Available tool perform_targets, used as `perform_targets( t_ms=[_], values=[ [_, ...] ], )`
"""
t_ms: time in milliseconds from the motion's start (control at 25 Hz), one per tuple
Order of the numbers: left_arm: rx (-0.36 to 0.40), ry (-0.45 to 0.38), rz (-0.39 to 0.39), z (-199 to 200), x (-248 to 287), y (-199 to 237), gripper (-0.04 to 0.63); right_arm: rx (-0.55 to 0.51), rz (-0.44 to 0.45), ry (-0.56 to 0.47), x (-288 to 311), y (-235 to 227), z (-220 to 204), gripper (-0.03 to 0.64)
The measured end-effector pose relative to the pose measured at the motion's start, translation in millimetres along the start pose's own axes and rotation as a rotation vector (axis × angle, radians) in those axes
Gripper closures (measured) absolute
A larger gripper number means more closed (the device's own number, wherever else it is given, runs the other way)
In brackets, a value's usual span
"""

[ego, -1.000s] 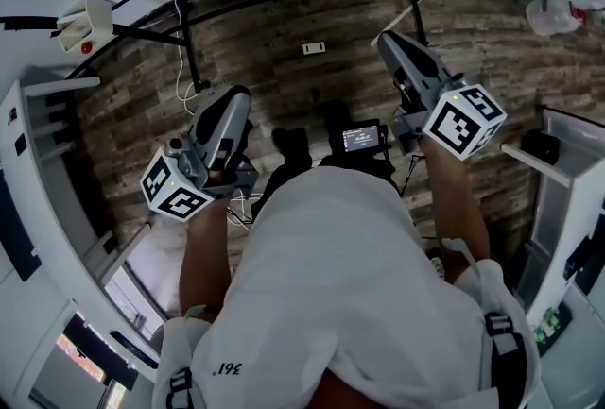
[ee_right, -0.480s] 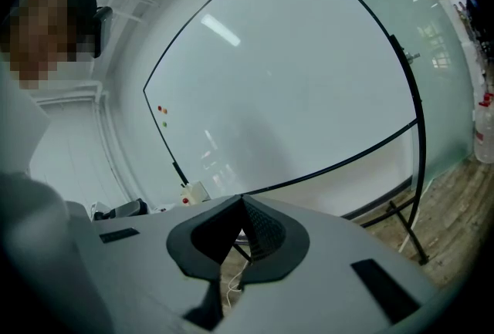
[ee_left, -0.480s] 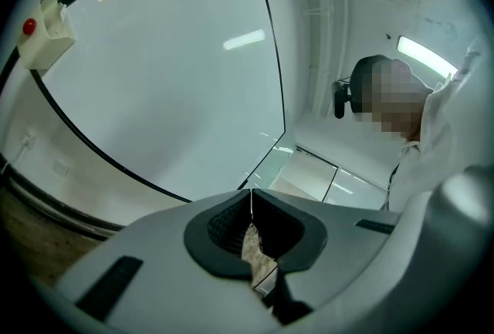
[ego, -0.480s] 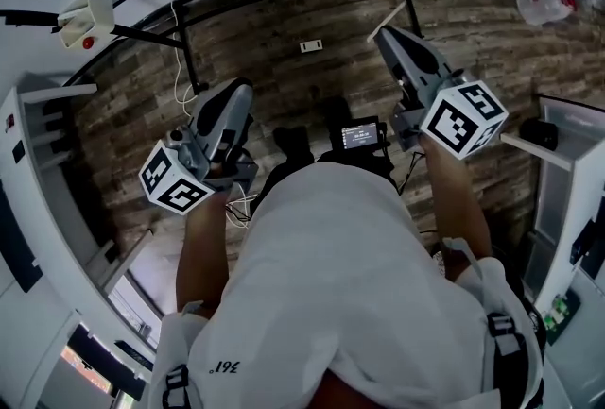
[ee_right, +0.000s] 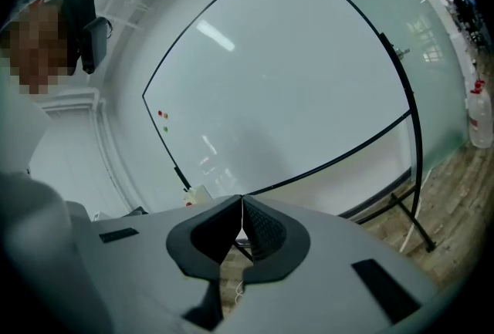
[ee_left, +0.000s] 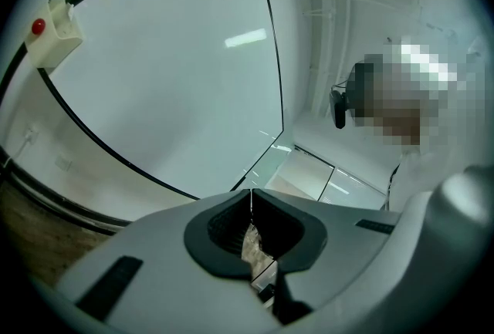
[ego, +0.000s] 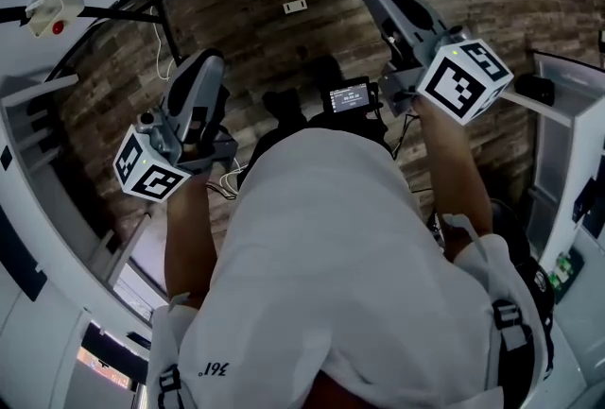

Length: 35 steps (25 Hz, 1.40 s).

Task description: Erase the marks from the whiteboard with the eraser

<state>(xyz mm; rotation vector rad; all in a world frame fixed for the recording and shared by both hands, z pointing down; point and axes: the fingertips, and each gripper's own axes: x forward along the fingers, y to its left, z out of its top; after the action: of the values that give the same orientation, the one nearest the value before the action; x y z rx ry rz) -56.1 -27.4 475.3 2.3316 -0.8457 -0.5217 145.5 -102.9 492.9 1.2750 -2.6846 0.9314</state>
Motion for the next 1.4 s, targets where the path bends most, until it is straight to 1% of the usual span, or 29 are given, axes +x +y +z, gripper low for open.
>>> perform_targets(
  t_ms=[200,720,920,1400],
  values=[
    [-0.009,0.014,-0.019,-5.5,-1.9,-1.1,0.586,0.008,-0.023,-0.001,-7.4,-0.2,-9.3,0.591],
    [-0.006,0.023,-0.048,-4.3,5.7,4.0,0.586,-0.01,-0.039,-0.012,-3.9,-2.5,-8.2,0.591],
    [-0.018,0.022,-0.049,-7.7,4.2,0.3,0.586,-0.03,-0.055,0.002,-7.6,-1.8,-10.7,0.592],
    [-0.025,0.024,-0.047,-6.4,4.5,3.1,0.586,-0.033,-0.061,0.03,-4.6,-2.1,-12.9,0.592]
  ],
)
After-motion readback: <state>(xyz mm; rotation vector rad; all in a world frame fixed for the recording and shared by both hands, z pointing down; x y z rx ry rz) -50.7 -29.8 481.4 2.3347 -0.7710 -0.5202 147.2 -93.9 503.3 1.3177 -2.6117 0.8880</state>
